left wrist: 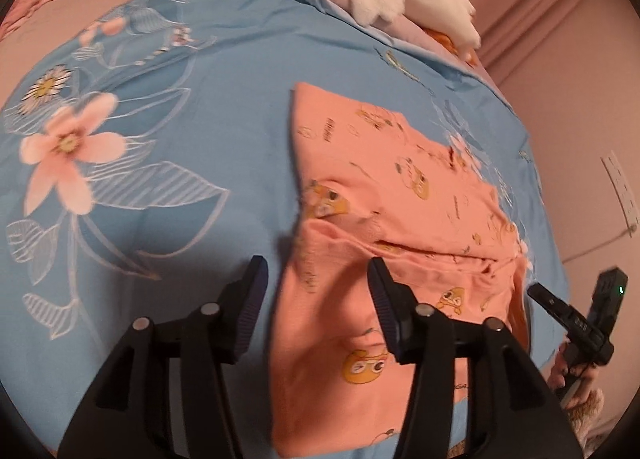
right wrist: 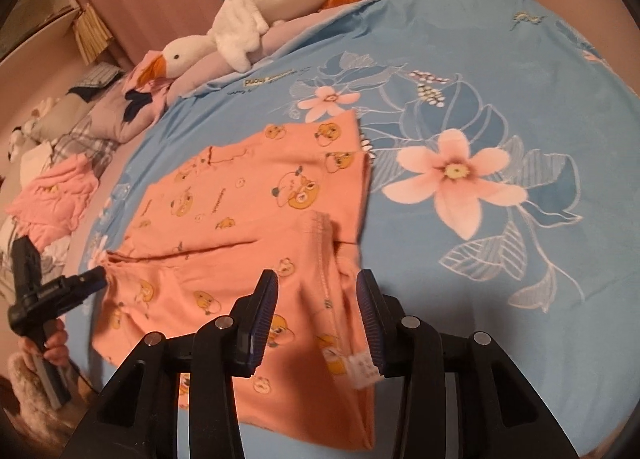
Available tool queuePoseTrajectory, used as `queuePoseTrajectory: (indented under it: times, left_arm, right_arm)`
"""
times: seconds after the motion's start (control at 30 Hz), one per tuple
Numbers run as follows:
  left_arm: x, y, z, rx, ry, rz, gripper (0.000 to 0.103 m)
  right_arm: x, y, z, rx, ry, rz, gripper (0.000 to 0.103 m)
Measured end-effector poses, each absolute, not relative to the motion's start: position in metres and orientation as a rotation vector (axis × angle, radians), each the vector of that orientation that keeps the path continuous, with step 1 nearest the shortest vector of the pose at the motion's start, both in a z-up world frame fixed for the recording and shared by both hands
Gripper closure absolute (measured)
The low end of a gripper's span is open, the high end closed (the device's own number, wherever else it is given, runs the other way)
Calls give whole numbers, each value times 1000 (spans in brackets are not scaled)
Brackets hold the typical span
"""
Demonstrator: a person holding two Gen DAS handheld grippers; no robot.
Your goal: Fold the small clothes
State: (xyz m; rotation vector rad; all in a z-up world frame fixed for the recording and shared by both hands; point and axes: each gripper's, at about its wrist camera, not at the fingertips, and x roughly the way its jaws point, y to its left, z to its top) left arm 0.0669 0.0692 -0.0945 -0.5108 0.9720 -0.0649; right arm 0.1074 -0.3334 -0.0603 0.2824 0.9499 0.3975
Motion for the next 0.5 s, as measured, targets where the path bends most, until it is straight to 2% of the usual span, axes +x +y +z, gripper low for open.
queuePoseTrajectory:
  times: [0.17, 0.23, 0.3, 0.37, 0.4, 0.43, 0.5]
  left_arm:
    - [77, 58, -103, -449, 982, -83, 57]
    - [79, 57, -106, -448, 993, -86, 85]
    - [80, 56, -108, -447, 992, -81, 91]
    - [78, 55, -107, -440, 981, -74, 94]
    - [75, 53, -104, -416, 966, -72, 95]
    - [73, 51, -102, -406, 949, -66, 97]
    - [67, 50, -96, -395, 934, -54, 98]
  right_arm:
    - [121, -318, -69, 268, 976, 410, 62]
    - [126, -314, -72, 262, 981, 400, 63]
    - [128, -313, -74, 261, 984, 388, 64]
    - [128, -312, -74, 246, 979, 381, 79]
    - [128, -311, -74, 235, 981, 372, 90]
    - [128, -312, -74, 223, 982, 359, 95]
    - [126, -314, -72, 226, 977, 346, 98]
